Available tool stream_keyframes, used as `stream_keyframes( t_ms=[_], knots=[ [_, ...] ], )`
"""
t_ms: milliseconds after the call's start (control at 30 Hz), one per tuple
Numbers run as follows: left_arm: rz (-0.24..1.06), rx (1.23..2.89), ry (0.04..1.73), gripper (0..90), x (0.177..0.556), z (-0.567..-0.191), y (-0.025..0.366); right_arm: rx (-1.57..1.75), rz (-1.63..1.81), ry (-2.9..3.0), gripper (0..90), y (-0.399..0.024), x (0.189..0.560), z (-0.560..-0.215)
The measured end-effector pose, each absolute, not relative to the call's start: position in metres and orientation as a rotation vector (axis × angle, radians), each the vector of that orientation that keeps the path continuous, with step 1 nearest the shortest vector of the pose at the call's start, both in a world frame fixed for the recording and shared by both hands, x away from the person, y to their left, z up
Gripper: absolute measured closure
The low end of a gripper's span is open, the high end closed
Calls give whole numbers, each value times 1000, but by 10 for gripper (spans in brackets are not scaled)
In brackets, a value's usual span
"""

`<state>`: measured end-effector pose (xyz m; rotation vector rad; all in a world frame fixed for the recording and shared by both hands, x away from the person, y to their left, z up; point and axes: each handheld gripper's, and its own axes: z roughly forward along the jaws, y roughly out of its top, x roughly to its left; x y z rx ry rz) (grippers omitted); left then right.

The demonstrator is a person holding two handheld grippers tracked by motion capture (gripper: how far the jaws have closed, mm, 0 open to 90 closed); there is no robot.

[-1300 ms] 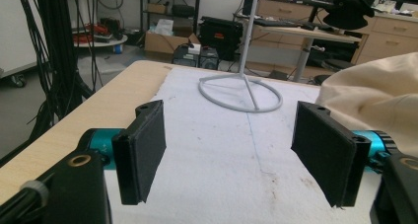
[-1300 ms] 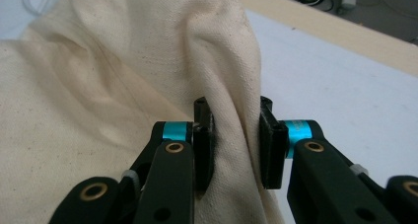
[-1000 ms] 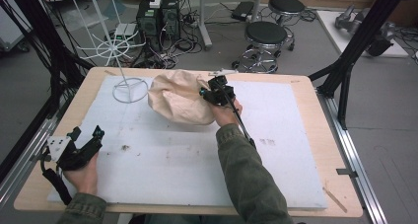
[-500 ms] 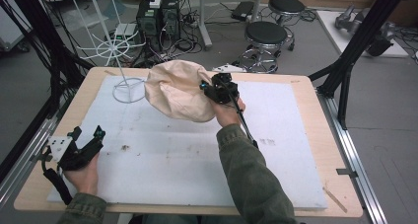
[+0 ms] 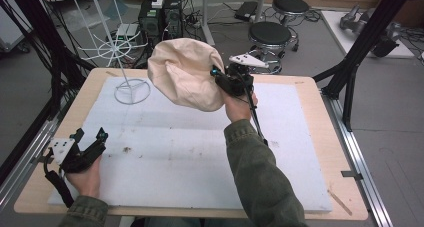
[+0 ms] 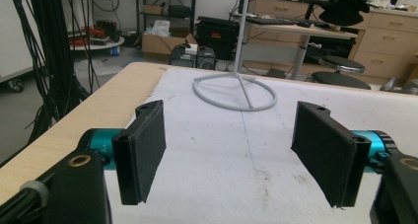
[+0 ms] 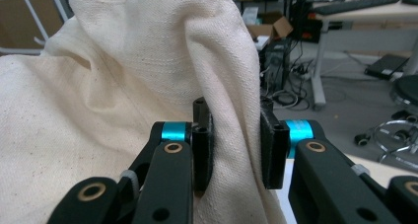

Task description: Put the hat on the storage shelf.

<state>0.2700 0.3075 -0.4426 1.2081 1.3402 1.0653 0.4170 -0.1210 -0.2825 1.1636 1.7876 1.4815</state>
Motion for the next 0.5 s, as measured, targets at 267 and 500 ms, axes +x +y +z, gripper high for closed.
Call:
stream_keyframes(
  t_ms=[267,500],
  knots=[
    [1066,1205,1337,289,271,-443,308,1133,1552,1706,725,-125,417,-259],
    [1066,1209,1336,289,271,-443,308,1096,1598,1676,725,-119,418,-247]
  ],
)
